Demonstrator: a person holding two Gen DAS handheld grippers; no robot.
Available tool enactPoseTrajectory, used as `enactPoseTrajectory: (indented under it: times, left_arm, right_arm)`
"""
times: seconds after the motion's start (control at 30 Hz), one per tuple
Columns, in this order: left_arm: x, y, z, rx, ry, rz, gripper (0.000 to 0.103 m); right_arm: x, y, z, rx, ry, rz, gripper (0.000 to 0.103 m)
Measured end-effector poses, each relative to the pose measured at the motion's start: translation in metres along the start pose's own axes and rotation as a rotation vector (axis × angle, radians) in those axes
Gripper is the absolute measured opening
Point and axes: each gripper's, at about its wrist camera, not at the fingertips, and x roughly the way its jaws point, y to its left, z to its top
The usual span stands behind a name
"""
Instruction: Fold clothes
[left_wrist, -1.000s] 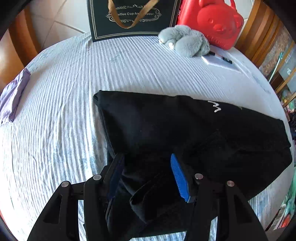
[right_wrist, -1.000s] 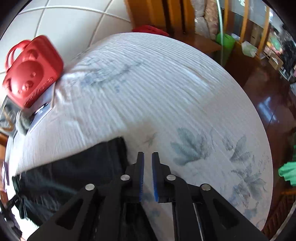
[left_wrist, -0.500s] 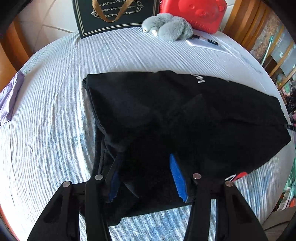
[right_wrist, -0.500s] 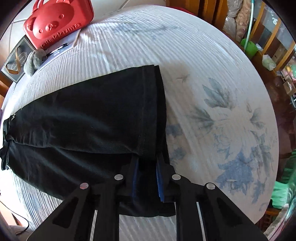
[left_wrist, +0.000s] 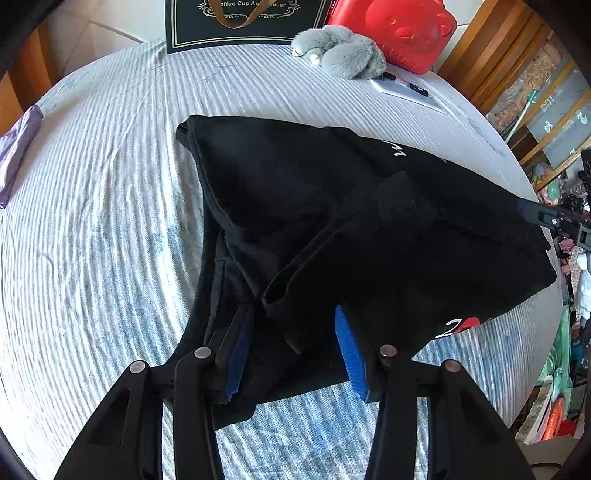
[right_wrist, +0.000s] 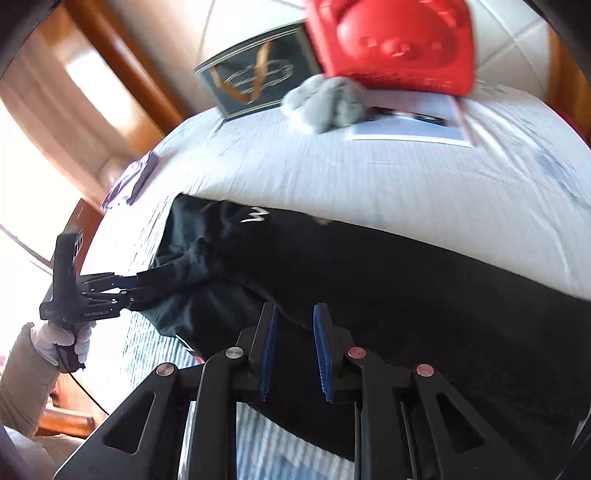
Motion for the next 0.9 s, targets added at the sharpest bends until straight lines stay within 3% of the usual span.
enactPoseTrajectory:
  times: [0.07, 0.17, 0.3, 0.37, 0.4, 0.43, 0.47, 0.57, 0.67, 0.73, 0.8, 0.9]
  left_arm:
    - [0.0, -0.001, 0.002, 0.03, 0.008, 0.001, 0.046]
    - [0.0, -0.001, 0.005, 0.068, 0.027, 0.003, 0.033]
    - [-0.003, 0.0, 0.008, 0.087, 0.047, -0.004, 0.03]
    - [-0.005, -0.001, 0.009, 0.106, 0.048, 0.003, 0.022]
    - [-0.007, -0.002, 0.01, 0.12, 0.047, 0.019, 0.012]
    - [-0.01, -0.004, 0.01, 0.136, 0.041, 0.038, 0.008]
    - [-0.015, -0.006, 0.009, 0.157, 0.029, 0.055, 0.008]
    - [-0.034, -0.011, 0.001, 0.243, -0.018, 0.117, 0.008]
    - [-0.035, -0.012, -0.02, 0.341, 0.045, 0.107, 0.012]
    - [-0.03, -0.01, -0.036, 0.392, 0.112, 0.127, 0.034]
    - [-0.034, -0.001, -0.041, 0.363, 0.129, 0.111, 0.036]
    - [-0.054, 0.018, -0.024, 0.201, 0.077, 0.011, 0.036]
  right_arm:
    - [0.029, 0.029, 0.014, -0.045, 0.035, 0.037, 0.02]
    - [0.06, 0.063, 0.027, -0.11, 0.085, 0.068, 0.02]
    - [0.089, 0.082, 0.033, -0.16, 0.136, 0.059, 0.02]
    - [0.097, 0.088, 0.032, -0.183, 0.151, 0.049, 0.02]
    - [0.094, 0.091, 0.029, -0.209, 0.142, 0.033, 0.015]
    - [0.091, 0.094, 0.025, -0.234, 0.133, 0.017, 0.006]
    - [0.089, 0.097, 0.022, -0.26, 0.124, 0.001, 0.001]
    - [0.074, 0.097, -0.001, -0.287, 0.145, 0.024, 0.001]
    - [0.058, 0.093, -0.028, -0.298, 0.184, 0.072, 0.001]
    - [0.051, 0.08, -0.041, -0.257, 0.193, 0.057, 0.002]
    - [0.043, 0.059, -0.05, -0.182, 0.187, 0.015, 0.006]
    - [0.015, 0.013, -0.06, -0.017, 0.121, -0.057, 0.006]
